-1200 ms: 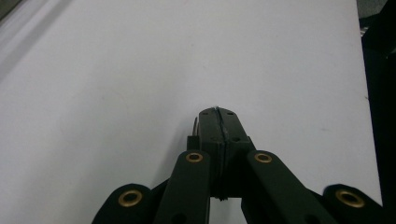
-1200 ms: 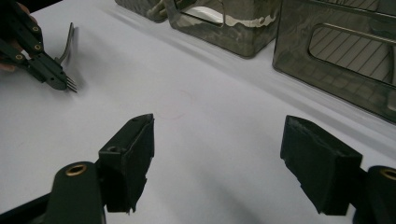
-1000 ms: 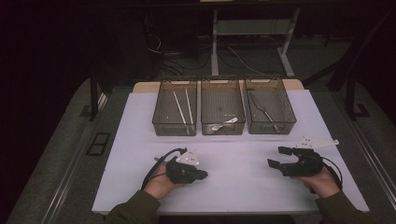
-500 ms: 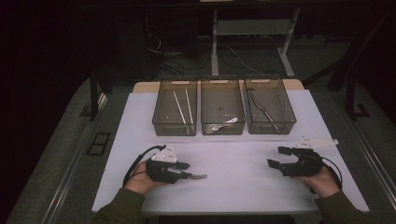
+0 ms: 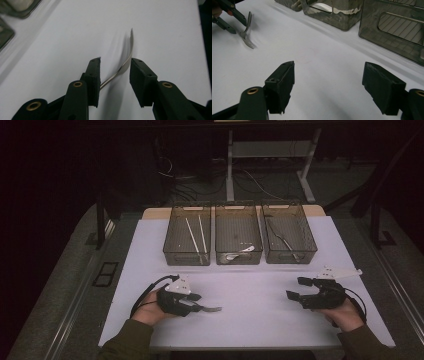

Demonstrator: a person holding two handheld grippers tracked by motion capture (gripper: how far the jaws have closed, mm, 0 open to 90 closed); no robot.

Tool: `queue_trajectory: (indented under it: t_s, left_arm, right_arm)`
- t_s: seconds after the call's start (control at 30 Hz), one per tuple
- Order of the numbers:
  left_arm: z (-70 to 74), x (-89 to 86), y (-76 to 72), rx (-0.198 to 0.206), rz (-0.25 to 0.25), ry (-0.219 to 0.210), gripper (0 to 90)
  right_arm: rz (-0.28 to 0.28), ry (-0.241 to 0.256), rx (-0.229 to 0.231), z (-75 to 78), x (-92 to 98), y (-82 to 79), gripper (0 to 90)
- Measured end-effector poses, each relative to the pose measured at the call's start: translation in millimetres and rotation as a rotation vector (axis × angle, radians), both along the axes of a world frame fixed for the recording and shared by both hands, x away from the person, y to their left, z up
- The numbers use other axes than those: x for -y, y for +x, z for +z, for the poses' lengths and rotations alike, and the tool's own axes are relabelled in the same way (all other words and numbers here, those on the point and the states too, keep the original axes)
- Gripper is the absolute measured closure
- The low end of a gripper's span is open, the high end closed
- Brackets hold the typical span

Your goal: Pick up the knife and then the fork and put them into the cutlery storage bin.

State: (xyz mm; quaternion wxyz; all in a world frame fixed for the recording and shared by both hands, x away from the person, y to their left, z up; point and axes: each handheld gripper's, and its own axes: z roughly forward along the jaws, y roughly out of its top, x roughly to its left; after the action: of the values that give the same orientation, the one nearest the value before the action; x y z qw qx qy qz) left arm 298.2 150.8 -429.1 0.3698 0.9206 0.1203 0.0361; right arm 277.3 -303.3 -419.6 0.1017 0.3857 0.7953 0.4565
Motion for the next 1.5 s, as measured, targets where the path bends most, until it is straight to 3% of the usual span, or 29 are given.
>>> queue_trajectory:
  t_s: [0.23,0.57,0.8,0.93,1.1,1.17,1.33,1.5]
  left_arm:
    - [-7.9,-7.6,9.2,0.044,-0.041,0.090,59.1]
    - [-10.5,-7.5,10.0,0.042,-0.094,0.081,68.4]
    - [-10.0,-1.9,4.0,0.016,-0.136,0.077,78.8]
    - [-9.8,2.3,0.2,-0.003,-0.185,0.076,85.3]
    - [-8.3,6.4,-0.9,0.011,-0.145,0.086,87.0]
    - [-4.9,7.5,0.1,0.010,-0.127,0.060,87.0]
    - [9.8,12.6,1.0,0.013,-0.098,-0.019,87.0]
    - [24.5,31.9,-0.8,0.014,-0.134,-0.048,87.0]
  right_arm:
    - [-0.001,0.002,-0.006,-0.1,-0.1,0.3,25.8]
    - [-0.002,0.008,-0.007,0.1,0.2,0.3,25.8]
    - [0.000,0.010,-0.008,0.3,0.5,0.3,25.8]
    - [0.004,0.010,-0.007,0.7,0.4,0.1,25.9]
    - [0.017,0.019,-0.016,1.7,-1.0,-0.3,26.1]
    - [0.028,0.024,-0.023,2.7,-2.4,0.1,26.2]
    - [0.126,0.029,-0.035,9.4,-13.3,-0.7,28.1]
    - [0.250,0.033,-0.031,20.7,-31.8,6.0,33.4]
